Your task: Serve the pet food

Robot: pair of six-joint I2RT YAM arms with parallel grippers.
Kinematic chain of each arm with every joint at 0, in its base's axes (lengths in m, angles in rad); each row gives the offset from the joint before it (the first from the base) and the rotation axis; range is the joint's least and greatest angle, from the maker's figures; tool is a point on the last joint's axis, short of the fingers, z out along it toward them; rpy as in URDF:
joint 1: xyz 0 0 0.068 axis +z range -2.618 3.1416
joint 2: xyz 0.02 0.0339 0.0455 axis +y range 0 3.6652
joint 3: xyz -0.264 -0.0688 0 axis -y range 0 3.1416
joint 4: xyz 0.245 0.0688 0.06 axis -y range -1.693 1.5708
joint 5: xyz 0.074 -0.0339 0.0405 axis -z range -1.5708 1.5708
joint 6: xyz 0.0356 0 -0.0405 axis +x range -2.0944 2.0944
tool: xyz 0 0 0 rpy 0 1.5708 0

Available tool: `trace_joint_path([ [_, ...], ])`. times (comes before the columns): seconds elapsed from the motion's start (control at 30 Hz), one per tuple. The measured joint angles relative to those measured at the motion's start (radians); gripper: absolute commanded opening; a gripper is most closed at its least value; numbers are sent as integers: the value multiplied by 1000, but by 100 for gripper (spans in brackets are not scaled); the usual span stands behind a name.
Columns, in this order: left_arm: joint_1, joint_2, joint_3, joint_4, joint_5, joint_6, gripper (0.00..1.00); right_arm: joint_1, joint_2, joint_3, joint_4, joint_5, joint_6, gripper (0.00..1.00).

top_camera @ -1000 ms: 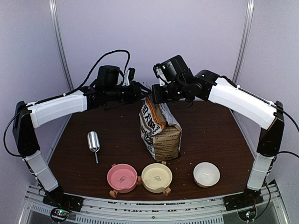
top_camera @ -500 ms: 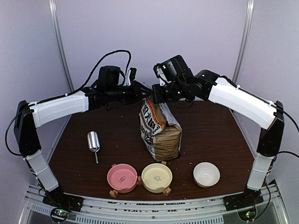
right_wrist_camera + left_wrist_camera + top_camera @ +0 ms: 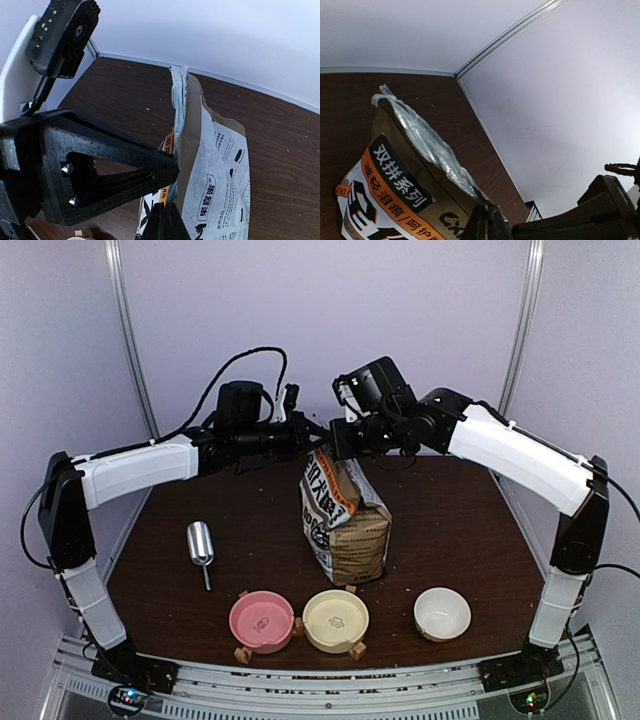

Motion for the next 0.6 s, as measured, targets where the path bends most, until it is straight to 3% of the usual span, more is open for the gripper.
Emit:
trace_joint_path([
  [0.07,0,8,7,12,10,-6,0,0,-2,0,-4,3,-3,0],
  [0.2,-1,15,12,25,19,-11,0,-3,-11,-5,-11,11,-9,24],
  [0.27,-3,15,12,25,17,-11,0,-3,-15,-4,-13,29,-11,30],
  [0.6,-4,15,11,25,10,-11,0,-3,-19,19,-50,87,-51,30],
])
